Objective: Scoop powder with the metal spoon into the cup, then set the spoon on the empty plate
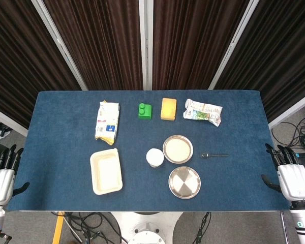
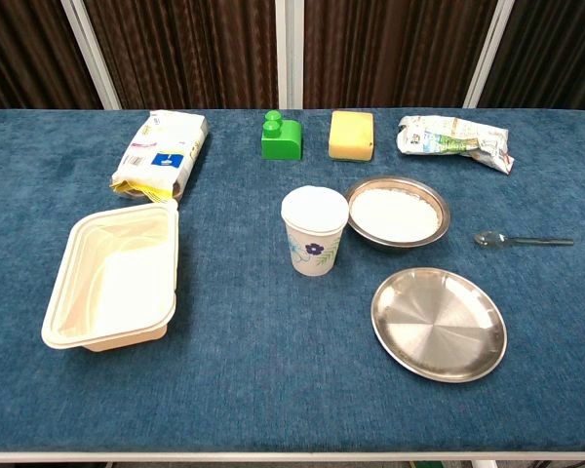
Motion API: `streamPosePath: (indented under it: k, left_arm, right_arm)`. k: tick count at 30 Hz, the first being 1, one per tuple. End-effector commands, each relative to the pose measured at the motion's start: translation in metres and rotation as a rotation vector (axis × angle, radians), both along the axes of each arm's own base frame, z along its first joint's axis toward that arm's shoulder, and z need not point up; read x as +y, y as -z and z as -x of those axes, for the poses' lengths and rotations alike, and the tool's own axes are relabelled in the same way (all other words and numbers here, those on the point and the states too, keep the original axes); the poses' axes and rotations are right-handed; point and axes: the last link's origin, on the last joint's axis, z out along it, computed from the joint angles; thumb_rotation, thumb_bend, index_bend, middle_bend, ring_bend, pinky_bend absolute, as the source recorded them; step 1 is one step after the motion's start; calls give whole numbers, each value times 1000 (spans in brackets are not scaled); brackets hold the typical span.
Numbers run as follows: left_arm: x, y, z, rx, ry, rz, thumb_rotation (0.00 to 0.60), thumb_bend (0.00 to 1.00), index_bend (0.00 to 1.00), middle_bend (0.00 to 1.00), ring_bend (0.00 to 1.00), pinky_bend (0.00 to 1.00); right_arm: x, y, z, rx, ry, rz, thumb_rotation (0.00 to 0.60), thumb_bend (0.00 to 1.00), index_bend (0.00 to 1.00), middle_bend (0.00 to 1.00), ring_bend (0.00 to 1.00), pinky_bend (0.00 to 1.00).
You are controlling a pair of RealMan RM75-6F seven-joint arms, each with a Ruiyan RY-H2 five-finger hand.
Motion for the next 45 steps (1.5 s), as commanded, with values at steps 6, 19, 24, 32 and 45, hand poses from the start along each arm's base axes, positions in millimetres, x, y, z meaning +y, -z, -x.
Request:
streamPosePath:
  k: [6, 19, 24, 32, 45]
  left_arm:
    - [-5, 0, 1, -11, -2, -3, 600, 0, 101, 105, 30, 0]
    - [-3, -2, -6, -14, 23, -2, 600, 0, 101, 105, 30, 0]
    - [-3, -2, -6, -11, 21, 1, 600, 0, 101, 105, 30, 0]
    - [-1, -1, -7, -12, 22, 8, 600, 0, 101, 105, 30, 0]
    - [-3, 2, -3, -21, 10, 17, 600, 0, 101, 105, 30, 0]
  right_arm:
    - [-3, 3, -3, -11, -17, -17, 600, 155, 71, 226, 95, 118]
    - [-62, 46, -11, 75, -65, -187, 600, 229, 302, 330, 122, 137]
    - [-92, 77, -8, 104, -46, -248, 600, 232, 314, 342, 122, 139]
    - [-114, 122, 2, 149, -39, -311, 600, 232, 346, 351, 122, 139]
    - [-128, 153, 8, 177, -34, -337, 600, 232, 399, 418, 139, 139]
